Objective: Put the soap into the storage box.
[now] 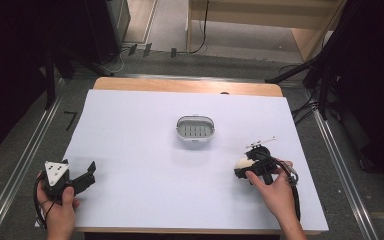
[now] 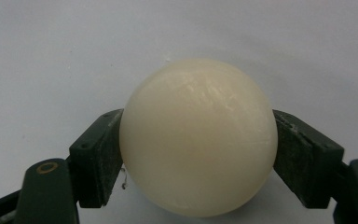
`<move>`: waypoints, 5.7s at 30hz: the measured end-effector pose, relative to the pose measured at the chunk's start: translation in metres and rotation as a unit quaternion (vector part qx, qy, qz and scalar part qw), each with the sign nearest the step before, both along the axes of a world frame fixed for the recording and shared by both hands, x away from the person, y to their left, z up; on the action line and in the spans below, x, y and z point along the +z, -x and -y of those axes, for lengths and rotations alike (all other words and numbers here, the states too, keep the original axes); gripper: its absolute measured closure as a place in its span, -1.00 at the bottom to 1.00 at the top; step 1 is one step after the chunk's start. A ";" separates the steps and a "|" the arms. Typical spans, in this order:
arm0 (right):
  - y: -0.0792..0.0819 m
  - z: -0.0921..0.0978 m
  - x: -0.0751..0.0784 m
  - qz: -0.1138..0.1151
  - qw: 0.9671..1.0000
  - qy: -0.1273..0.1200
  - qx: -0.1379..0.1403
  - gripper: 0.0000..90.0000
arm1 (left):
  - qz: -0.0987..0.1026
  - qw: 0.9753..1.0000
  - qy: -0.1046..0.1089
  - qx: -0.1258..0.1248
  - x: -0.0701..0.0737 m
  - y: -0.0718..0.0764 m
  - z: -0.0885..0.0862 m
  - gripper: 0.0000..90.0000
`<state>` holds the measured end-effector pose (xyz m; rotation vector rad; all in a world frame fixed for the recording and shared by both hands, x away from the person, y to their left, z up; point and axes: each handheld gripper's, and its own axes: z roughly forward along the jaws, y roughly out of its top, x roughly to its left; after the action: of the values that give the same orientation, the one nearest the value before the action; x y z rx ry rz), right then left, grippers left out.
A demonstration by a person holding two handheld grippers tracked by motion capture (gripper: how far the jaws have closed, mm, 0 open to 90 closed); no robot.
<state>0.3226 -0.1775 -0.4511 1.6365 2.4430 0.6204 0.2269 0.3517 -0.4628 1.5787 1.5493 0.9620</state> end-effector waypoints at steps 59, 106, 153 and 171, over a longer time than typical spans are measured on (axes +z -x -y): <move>-0.056 -0.081 0.069 0.035 0.997 -0.006 0.065 -0.43 | -0.008 1.000 -0.012 -0.019 0.000 -0.001 0.003 -0.67; -0.118 -0.123 0.061 0.017 0.999 -0.014 0.041 -0.43 | -0.015 1.000 -0.019 -0.003 -0.001 -0.003 0.004 -0.67; -0.115 -0.138 0.057 0.025 0.998 -0.030 0.039 -0.68 | -0.014 1.000 -0.018 -0.006 -0.001 -0.003 0.004 -0.67; -0.087 -0.102 0.056 0.051 0.997 -0.048 0.034 -0.68 | -0.019 0.999 -0.025 -0.004 -0.001 -0.004 0.005 -0.67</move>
<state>0.4092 -0.0759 -0.3951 1.5199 2.4387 0.8214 0.2308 0.3463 -0.4638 1.6458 1.5541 0.9792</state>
